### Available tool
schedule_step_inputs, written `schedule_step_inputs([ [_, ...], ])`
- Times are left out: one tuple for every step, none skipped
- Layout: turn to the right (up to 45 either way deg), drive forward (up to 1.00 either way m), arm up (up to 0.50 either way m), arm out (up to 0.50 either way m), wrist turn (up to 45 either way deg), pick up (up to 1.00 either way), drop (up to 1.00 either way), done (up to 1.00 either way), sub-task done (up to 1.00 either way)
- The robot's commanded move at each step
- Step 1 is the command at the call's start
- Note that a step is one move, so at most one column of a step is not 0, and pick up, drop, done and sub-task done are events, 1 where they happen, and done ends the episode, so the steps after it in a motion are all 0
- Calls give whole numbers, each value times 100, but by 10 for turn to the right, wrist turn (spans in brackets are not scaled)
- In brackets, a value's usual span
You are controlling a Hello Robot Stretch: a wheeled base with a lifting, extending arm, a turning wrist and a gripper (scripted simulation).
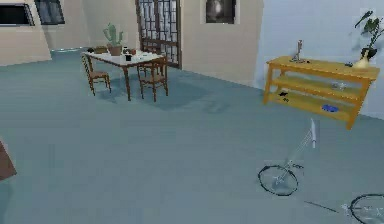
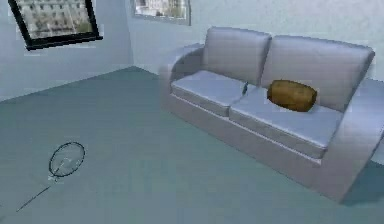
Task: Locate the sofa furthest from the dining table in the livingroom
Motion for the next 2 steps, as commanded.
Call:
schedule_step_inputs([
  [0, 100, 0, 0, 0, 0, 0, 0, 0],
  [-30, 0, 0, 0, 0, 0, 0, 0, 0],
])
